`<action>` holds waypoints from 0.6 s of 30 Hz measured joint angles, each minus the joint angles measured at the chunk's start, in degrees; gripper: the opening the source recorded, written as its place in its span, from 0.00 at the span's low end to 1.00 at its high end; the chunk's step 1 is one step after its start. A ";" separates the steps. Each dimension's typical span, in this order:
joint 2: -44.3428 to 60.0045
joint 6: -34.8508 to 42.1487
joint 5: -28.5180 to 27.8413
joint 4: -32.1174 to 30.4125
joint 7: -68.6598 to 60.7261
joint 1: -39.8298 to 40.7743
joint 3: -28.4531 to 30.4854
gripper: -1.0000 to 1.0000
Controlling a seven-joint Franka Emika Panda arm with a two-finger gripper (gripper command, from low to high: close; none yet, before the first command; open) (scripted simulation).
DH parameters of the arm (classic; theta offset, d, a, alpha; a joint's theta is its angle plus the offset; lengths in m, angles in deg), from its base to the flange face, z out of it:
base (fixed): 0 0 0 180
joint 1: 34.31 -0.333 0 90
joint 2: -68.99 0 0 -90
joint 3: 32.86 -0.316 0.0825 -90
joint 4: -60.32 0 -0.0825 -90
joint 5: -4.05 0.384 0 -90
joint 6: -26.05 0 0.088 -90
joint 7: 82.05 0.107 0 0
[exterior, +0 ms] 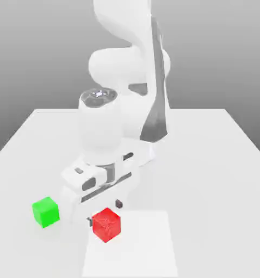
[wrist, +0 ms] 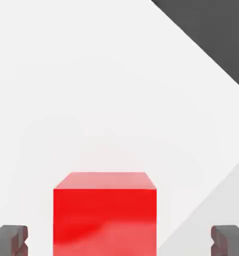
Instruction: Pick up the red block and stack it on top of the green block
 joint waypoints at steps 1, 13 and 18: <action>1.20 -0.94 1.39 0.15 -1.00 0.89 -1.23 0.50; 2.31 -1.78 2.00 0.25 -1.40 2.54 -3.04 0.00; -3.46 2.71 -4.95 -0.52 3.61 0.13 1.03 0.00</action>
